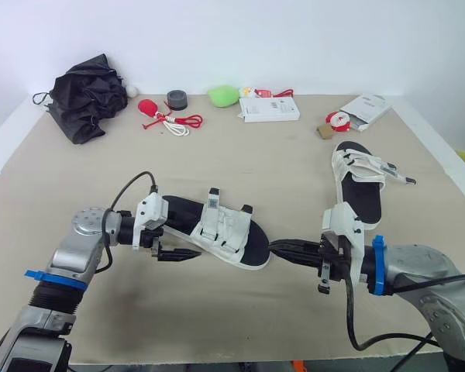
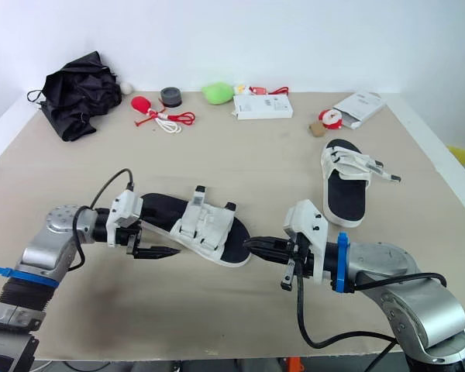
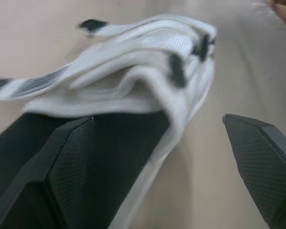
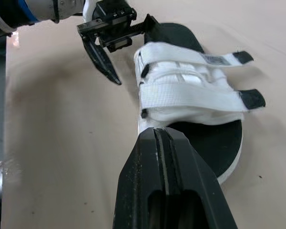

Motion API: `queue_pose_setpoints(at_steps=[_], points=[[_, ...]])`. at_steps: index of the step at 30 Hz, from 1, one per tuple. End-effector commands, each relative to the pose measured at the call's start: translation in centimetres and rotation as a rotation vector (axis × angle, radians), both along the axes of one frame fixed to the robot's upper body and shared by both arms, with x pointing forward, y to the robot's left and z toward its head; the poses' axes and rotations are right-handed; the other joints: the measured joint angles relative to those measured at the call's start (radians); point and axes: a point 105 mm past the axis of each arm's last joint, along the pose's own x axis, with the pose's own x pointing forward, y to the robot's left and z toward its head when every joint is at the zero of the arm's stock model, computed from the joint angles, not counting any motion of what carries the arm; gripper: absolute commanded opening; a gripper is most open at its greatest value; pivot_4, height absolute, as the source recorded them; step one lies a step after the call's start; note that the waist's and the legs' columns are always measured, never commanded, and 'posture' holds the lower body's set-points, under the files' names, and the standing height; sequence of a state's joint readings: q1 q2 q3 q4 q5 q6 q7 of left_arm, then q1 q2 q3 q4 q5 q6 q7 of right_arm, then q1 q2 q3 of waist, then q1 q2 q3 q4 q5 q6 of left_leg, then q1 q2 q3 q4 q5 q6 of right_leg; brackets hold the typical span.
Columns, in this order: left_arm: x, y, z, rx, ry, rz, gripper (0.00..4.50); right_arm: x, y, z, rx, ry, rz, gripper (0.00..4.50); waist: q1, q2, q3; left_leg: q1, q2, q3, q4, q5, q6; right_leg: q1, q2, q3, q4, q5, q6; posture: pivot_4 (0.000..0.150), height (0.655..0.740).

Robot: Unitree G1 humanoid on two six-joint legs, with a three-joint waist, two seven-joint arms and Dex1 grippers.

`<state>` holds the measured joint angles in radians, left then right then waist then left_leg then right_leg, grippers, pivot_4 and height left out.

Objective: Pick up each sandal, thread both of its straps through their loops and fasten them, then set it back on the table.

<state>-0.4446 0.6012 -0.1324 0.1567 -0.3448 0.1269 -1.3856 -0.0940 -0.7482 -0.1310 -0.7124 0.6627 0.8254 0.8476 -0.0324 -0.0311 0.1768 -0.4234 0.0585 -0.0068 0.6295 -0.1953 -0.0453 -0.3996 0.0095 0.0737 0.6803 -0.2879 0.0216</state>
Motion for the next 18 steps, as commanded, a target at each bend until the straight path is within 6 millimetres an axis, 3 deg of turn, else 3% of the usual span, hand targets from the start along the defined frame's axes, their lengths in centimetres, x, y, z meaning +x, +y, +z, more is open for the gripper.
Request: queue_pose_setpoints(at_steps=[1,5,6,9,13,18], points=[[-0.3,-0.6,-0.2,0.01,0.005,-0.047,4.45,0.1,-0.1,0.4,-0.012,-0.027,-0.001,0.0,-0.001,0.0,0.0,0.0,0.0,0.0,0.0,0.0,0.0,0.0,0.0,0.0,0.0,0.0,0.0,0.15,0.74],[-0.5,-1.6,-0.6,-0.018,0.031,-0.051,3.49,0.4,-0.1,0.0,-0.026,-0.025,-0.01,0.0,0.0,0.0,0.0,0.0,0.0,0.0,0.001,0.0,0.0,0.0,0.0,0.0,0.0,0.0,0.0,0.15,0.74],[-0.5,-2.0,-0.6,-0.036,0.04,-0.05,2.94,0.6,-0.1,0.0,-0.023,-0.027,-0.014,0.0,-0.001,0.0,0.0,0.0,0.0,0.0,0.001,0.0,0.0,0.0,0.0,0.0,0.0,0.0,0.0,0.15,0.74],[-0.6,-2.8,-0.4,-0.084,0.067,-0.033,1.89,1.0,0.0,-0.1,-0.018,-0.031,-0.022,0.0,-0.001,0.0,0.0,0.0,0.0,0.0,0.003,0.0,0.0,0.001,0.0,0.0,0.001,0.0,0.0,0.15,0.74],[0.2,-3.0,0.0,-0.147,0.107,0.054,0.02,1.7,0.4,-0.3,-0.012,-0.034,-0.03,0.0,-0.001,0.0,0.0,-0.001,0.0,0.0,0.004,0.0,0.001,0.001,0.0,0.0,0.002,0.0,0.0,0.15,0.74],[2.2,-2.5,0.3,-0.194,0.134,0.242,0.02,2.1,0.4,-0.3,-0.008,-0.042,-0.037,0.0,-0.002,0.0,0.0,0.0,0.001,-0.001,0.005,0.0,0.001,0.001,0.001,0.0,0.003,0.002,0.0,0.15,0.74]])
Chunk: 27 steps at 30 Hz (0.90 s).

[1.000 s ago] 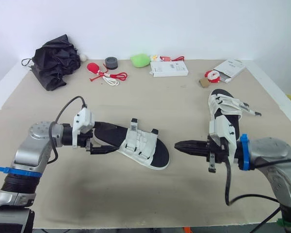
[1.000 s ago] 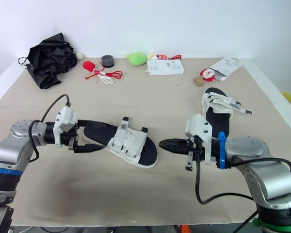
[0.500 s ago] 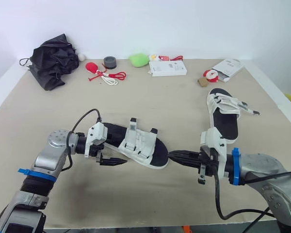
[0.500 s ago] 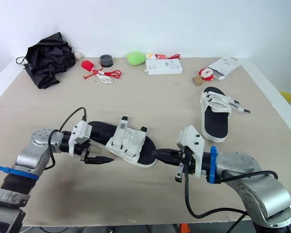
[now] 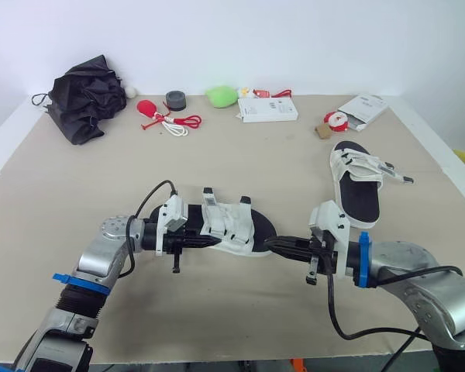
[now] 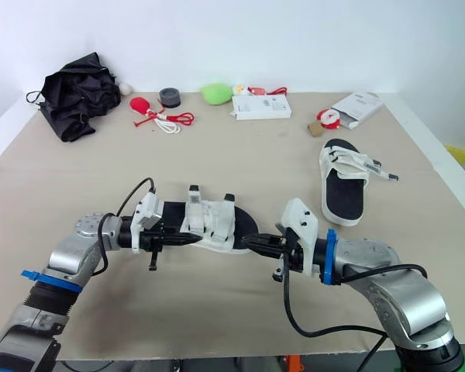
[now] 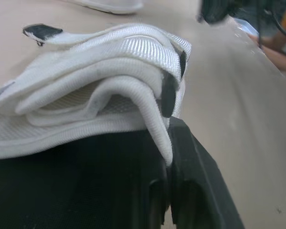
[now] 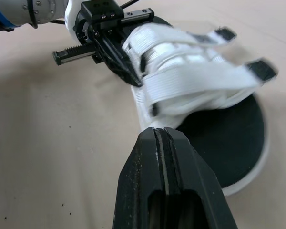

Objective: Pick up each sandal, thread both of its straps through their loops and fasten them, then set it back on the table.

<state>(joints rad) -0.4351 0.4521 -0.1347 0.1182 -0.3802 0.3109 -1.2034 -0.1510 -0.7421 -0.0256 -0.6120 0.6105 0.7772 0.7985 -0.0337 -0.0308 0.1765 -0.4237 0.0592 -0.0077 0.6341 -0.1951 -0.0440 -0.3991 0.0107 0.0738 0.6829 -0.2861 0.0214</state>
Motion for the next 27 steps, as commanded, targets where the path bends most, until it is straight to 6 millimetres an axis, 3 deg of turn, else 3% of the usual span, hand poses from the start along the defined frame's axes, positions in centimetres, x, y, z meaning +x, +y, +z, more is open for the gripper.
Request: queue_pose_setpoints(at_steps=[1,3,5,8,11,14,17,20,22,23,25,26,27], points=[[2.7,1.6,1.0,-0.028,-0.025,0.233,0.02,0.5,0.1,1.1,0.014,-0.065,-0.01,0.0,-0.001,0.0,0.0,0.0,0.0,0.0,0.0,0.0,0.0,0.0,0.0,0.0,0.0,0.0,0.0,0.15,0.74],[5.6,3.4,1.3,-0.023,-0.075,0.488,0.02,1.6,-0.2,1.4,0.031,-0.089,-0.065,0.0,-0.001,0.0,0.0,0.0,0.0,0.0,0.0,0.001,0.002,0.0,0.0,0.0,0.0,0.002,0.001,0.15,0.74],[8.3,7.2,2.1,-0.044,-0.104,0.809,0.02,2.9,-0.4,1.8,0.058,-0.117,-0.128,0.0,-0.004,-0.001,0.0,0.0,0.0,0.0,0.001,0.002,0.004,0.0,0.001,0.0,0.0,0.004,0.001,0.15,0.74],[9.9,11.4,2.5,-0.065,-0.099,1.102,0.02,4.0,-0.4,2.1,0.085,-0.128,-0.176,0.0,-0.016,-0.002,0.001,0.001,0.0,0.0,0.001,0.005,0.007,0.0,0.001,0.001,0.0,0.008,0.001,0.15,0.74],[10.2,14.6,2.7,-0.076,-0.094,1.29,0.02,4.6,0.3,1.7,0.084,-0.12,-0.17,0.0,-0.015,-0.002,0.001,0.001,0.001,0.001,0.001,0.005,0.008,-0.001,0.002,0.003,0.0,0.009,0.001,0.15,0.74],[10.1,15.9,2.5,-0.069,-0.102,1.38,0.02,4.5,1.3,0.8,0.065,-0.103,-0.121,0.0,-0.01,-0.002,0.001,0.001,0.0,0.001,0.001,0.005,0.007,-0.001,0.001,0.003,0.0,0.009,0.002,0.15,0.74],[10.3,15.3,2.6,-0.109,-0.092,1.383,0.02,4.8,1.4,0.9,0.079,-0.112,-0.122,0.0,-0.007,-0.002,0.001,0.0,-0.002,0.001,0.001,0.005,0.007,-0.001,-0.001,0.003,0.0,0.009,0.003,0.15,0.74],[10.3,14.2,3.5,-0.19,-0.083,1.331,0.92,5.3,1.5,1.2,0.112,-0.122,-0.132,0.0,-0.006,-0.002,0.001,0.0,-0.003,0.002,0.001,0.005,0.006,-0.001,-0.002,0.003,0.0,0.009,0.004,0.15,0.74],[10.0,13.8,4.6,-0.221,-0.12,1.296,1.92,5.4,1.6,1.1,0.133,-0.113,-0.135,0.0,-0.007,-0.002,0.001,0.0,-0.003,0.001,0.001,0.006,0.005,-0.001,-0.002,0.003,0.0,0.009,0.004,0.15,0.74],[9.8,14.0,5.0,-0.222,-0.136,1.292,2.01,5.4,1.8,1.1,0.141,-0.107,-0.129,0.0,-0.007,-0.002,0.001,0.0,-0.003,0.001,0.001,0.006,0.005,-0.001,-0.002,0.003,0.0,0.009,0.004,0.15,0.74],[9.4,14.4,5.8,-0.251,-0.154,1.295,3.17,5.4,2.0,0.8,0.147,-0.098,-0.118,0.0,-0.007,-0.002,0.001,-0.001,-0.003,0.001,0.001,0.006,0.004,-0.001,-0.001,0.003,0.0,0.01,0.004,0.15,0.74],[9.1,14.6,6.3,-0.27,-0.163,1.295,3.27,5.4,2.2,0.8,0.15,-0.094,-0.113,0.0,-0.007,-0.002,0.001,-0.001,-0.003,0.001,0.001,0.007,0.004,-0.001,-0.001,0.003,0.0,0.01,0.004,0.15,0.74],[8.8,14.7,6.8,-0.29,-0.168,1.286,3.88,5.3,2.3,0.7,0.154,-0.089,-0.108,0.0,-0.008,-0.002,0.001,-0.001,-0.003,0.001,0.001,0.007,0.004,-0.001,-0.001,0.003,0.0,0.01,0.004,0.15,0.74]])
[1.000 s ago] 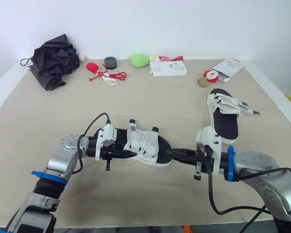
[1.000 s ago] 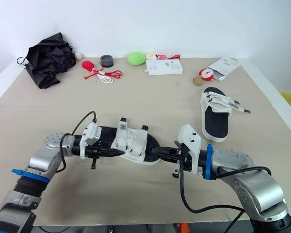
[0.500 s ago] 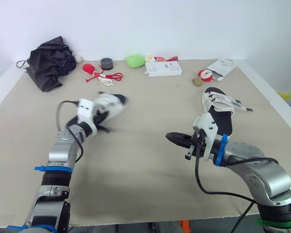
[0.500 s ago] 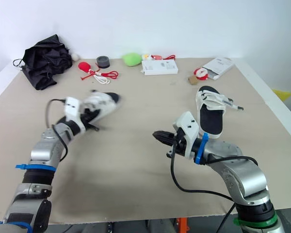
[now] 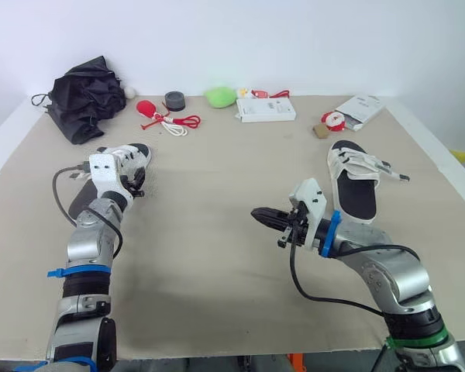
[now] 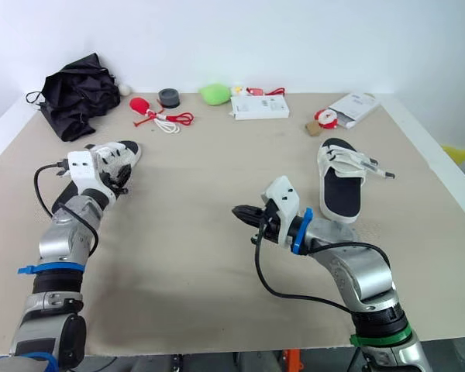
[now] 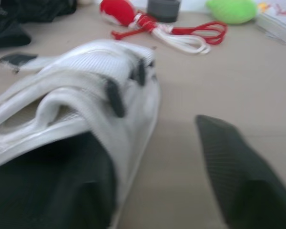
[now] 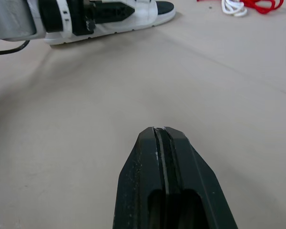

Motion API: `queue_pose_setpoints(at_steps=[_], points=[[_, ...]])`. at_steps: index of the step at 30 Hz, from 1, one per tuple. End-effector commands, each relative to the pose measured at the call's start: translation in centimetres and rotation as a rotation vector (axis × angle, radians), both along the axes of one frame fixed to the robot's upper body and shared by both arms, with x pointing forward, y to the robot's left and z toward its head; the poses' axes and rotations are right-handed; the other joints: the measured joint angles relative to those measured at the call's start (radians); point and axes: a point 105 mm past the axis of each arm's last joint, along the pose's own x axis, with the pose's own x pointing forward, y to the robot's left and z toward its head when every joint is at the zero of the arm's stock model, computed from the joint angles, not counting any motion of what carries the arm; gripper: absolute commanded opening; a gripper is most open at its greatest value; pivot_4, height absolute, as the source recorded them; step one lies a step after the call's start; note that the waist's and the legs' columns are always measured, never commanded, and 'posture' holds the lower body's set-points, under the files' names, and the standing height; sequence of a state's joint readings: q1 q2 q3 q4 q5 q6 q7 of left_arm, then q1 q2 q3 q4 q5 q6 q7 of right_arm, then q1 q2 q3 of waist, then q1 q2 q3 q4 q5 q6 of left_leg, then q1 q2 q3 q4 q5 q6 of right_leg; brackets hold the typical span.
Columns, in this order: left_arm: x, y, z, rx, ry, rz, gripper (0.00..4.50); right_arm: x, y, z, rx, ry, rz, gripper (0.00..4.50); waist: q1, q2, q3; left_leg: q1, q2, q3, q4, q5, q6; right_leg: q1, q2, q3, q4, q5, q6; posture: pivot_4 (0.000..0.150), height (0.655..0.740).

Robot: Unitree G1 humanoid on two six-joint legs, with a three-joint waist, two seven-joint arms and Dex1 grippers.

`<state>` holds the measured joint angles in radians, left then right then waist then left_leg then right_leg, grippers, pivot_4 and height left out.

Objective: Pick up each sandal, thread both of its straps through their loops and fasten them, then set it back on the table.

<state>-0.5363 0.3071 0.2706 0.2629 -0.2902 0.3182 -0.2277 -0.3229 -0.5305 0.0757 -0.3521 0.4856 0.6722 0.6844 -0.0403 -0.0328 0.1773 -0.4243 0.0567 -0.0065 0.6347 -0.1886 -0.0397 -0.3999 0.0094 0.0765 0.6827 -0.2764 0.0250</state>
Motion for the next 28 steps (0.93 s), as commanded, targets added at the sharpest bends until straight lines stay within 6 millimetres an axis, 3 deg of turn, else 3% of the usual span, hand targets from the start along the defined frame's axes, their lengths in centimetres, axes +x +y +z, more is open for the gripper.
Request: queue_pose_setpoints(at_steps=[1,5,8,12,14,20,24,28], points=[[-1.5,0.8,4.2,-0.016,-0.141,-0.021,4.14,-0.1,0.5,0.8,0.032,-0.033,0.039,0.0,-0.003,0.0,0.0,0.0,0.0,0.0,0.0,0.0,0.0,0.0,0.0,0.0,0.0,0.0,0.0,0.15,0.74],[-3.8,0.8,5.6,-0.046,-0.161,-0.087,4.14,0.1,1.0,0.3,0.05,-0.012,0.063,0.0,-0.005,-0.001,0.0,0.0,0.001,0.0,0.0,0.0,-0.001,-0.001,0.0,0.0,0.0,0.0,0.0,0.15,0.74],[-6.4,1.2,7.8,-0.139,-0.249,-0.102,4.14,0.3,1.4,0.0,0.073,0.01,0.094,0.0,-0.005,-0.001,0.0,0.0,0.001,0.0,0.0,0.0,-0.001,-0.001,0.0,0.0,0.0,0.0,0.0,0.15,0.74],[-9.5,1.3,8.2,-0.22,-0.234,-0.123,4.14,0.6,2.0,-0.2,0.101,0.028,0.131,0.0,-0.008,-0.001,0.0,0.0,0.002,0.001,0.0,0.001,-0.002,-0.001,0.001,0.001,0.0,0.001,0.0,0.15,0.74],[-10.5,1.4,7.8,-0.24,-0.209,-0.102,4.14,0.8,2.1,-0.4,0.099,0.035,0.139,0.0,-0.007,-0.001,0.0,0.0,0.002,0.001,0.0,0.001,-0.002,-0.001,0.001,0.001,0.0,0.001,0.0,0.15,0.74],[-13.4,-2.0,5.7,-0.284,-0.081,-0.276,4.14,-0.2,2.0,-1.7,0.071,0.085,0.183,0.0,-0.004,-0.001,0.0,0.0,0.002,0.001,0.0,0.001,-0.003,0.0,0.001,0.001,0.0,0.002,0.0,0.15,0.74],[-14.4,-3.3,3.4,-0.221,0.043,-0.326,4.14,-1.8,1.0,-2.6,0.035,0.105,0.2,0.0,-0.002,-0.001,0.0,0.0,0.002,0.001,0.0,0.001,-0.003,-0.001,0.001,0.001,0.0,0.001,-0.001,0.15,0.74],[-16.0,-5.2,-0.4,-0.184,0.195,-0.482,4.14,-3.5,-0.7,-4.0,0.003,0.146,0.13,0.0,-0.005,-0.001,0.0,0.001,0.002,0.003,-0.001,0.001,-0.003,-0.001,0.001,0.003,0.0,0.001,-0.002,0.15,0.74]])
